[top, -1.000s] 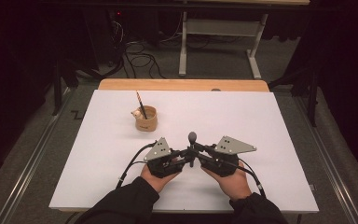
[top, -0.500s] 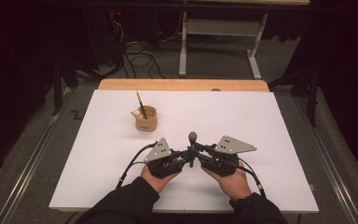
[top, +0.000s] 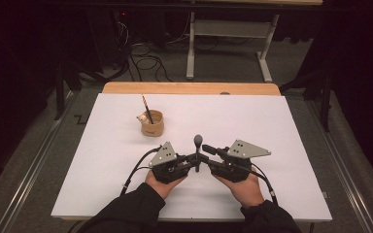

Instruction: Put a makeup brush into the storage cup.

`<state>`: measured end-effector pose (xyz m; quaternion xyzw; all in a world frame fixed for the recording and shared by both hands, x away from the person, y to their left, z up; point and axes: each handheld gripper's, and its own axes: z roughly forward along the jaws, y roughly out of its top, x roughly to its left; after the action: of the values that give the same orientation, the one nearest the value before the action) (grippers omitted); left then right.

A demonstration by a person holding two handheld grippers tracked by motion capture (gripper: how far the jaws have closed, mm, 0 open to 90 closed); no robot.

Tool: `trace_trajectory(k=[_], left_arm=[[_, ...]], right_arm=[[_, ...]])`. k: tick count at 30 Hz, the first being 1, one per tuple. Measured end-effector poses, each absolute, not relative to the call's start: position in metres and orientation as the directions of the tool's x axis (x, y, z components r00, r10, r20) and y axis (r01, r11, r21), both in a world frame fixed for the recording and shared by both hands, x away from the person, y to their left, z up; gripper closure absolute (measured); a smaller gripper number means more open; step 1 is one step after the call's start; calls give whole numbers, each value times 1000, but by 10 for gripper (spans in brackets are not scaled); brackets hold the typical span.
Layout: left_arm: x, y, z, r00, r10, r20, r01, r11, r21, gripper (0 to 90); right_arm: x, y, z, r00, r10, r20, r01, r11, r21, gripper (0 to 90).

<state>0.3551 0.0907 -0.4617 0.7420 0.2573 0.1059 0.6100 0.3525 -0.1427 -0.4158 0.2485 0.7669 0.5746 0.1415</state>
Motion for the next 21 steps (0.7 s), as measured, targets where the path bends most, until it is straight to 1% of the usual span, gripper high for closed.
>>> trace_trajectory(k=[4, 7, 16, 21], left_arm=[[357, 95, -461, 837, 523, -160, 255, -114, 960, 789], [359, 101, -459, 828, 533, -173, 259, -90, 962, 789], [366, 118, -456, 794, 584, -167, 264, -84, 961, 789], [369, 124, -456, 786, 595, -169, 266, -79, 961, 789]], right_arm=[[353, -146, -414, -833, 549, 68, 218, 212, 953, 615], [353, -150, -412, -826, 561, 58, 214, 218, 952, 567], [357, -161, -414, -800, 598, 47, 230, 233, 945, 397], [357, -168, -413, -775, 631, 32, 222, 225, 949, 278]])
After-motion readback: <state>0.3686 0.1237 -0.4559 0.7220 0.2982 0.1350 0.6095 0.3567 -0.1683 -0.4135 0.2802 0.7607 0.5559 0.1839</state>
